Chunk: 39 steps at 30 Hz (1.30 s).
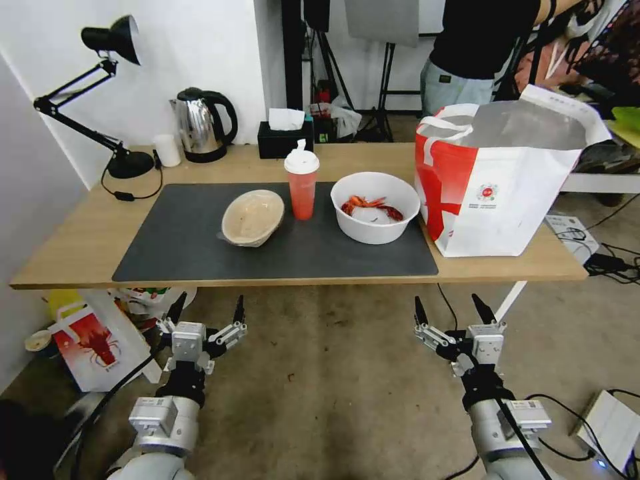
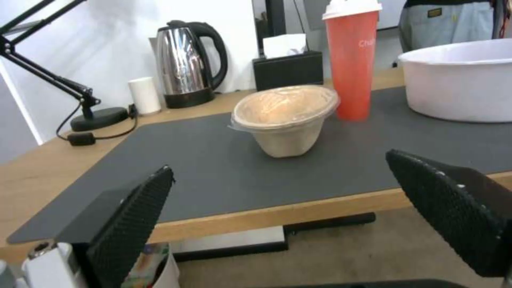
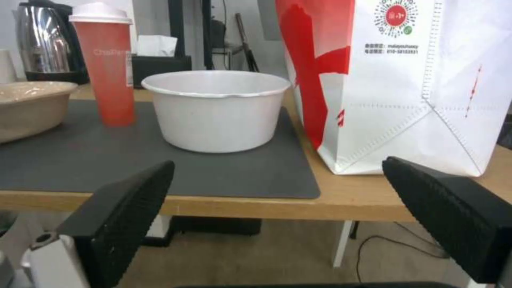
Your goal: Pick up the trash from the table and place it into the takeout bag.
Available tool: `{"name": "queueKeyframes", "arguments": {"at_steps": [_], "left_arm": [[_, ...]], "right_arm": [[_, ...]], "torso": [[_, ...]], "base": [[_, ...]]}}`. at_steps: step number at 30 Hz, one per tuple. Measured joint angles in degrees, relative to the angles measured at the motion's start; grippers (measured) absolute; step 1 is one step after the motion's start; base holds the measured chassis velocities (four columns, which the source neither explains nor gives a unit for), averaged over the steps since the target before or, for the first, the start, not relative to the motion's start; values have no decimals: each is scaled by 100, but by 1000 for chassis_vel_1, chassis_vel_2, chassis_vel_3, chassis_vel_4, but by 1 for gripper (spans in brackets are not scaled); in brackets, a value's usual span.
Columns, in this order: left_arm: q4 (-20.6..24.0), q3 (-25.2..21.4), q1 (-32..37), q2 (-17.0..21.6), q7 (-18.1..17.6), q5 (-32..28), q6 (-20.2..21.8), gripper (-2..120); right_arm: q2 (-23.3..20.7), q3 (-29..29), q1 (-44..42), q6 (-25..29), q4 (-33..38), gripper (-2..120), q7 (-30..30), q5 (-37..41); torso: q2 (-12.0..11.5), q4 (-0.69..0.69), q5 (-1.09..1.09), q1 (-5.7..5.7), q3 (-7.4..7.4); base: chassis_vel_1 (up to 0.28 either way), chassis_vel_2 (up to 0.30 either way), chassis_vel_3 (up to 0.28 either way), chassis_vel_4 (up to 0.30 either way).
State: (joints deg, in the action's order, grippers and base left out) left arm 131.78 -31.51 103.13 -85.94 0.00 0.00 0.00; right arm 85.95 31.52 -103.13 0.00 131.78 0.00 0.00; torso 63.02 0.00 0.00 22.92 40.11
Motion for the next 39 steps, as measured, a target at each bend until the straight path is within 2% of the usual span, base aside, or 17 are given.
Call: {"name": "queueKeyframes", "arguments": {"at_steps": [17,20,21,24,25,28,30,33,38,39], "left_arm": [[0,0,0,0,0,0,0,100],[0,0,0,0,0,0,0,100],[0,0,0,0,0,0,0,100],[0,0,0,0,0,0,0,100],[0,0,0,0,0,0,0,100],[0,0,0,0,0,0,0,100],[0,0,0,0,0,0,0,100],[0,0,0,0,0,0,0,100],[0,0,0,0,0,0,0,100],[0,0,0,0,0,0,0,100]], "right_arm": [[0,-9,27,81,-15,100,-18,-2],[3,-96,206,652,-115,100,-180,-13],[3,-96,206,652,-115,100,-180,-13],[10,-179,386,1222,-212,100,-343,-31],[10,-179,386,1222,-212,100,-343,-31],[16,-275,583,1847,-324,100,-525,-49],[17,-295,629,1994,-348,100,-566,-52],[25,-387,823,2614,-453,100,-744,-71],[-11,-488,993,3130,-483,100,-967,50],[-155,-537,1049,3190,-307,100,-1050,246]], "torso": [[0,0,0,0,0],[0,0,0,0,0],[0,0,0,0,0],[0,0,0,0,0],[0,0,0,0,0],[0,0,0,0,0],[0,0,0,0,0],[0,0,0,0,0],[0,-1,5,0,0],[0,0,-5,0,0]], "base": [[0,0,0,0],[0,0,0,0],[0,0,0,0],[0,0,0,0],[0,0,0,0],[0,0,0,0],[0,0,0,0],[0,0,0,0],[0,0,0,0],[0,0,0,0]]}}
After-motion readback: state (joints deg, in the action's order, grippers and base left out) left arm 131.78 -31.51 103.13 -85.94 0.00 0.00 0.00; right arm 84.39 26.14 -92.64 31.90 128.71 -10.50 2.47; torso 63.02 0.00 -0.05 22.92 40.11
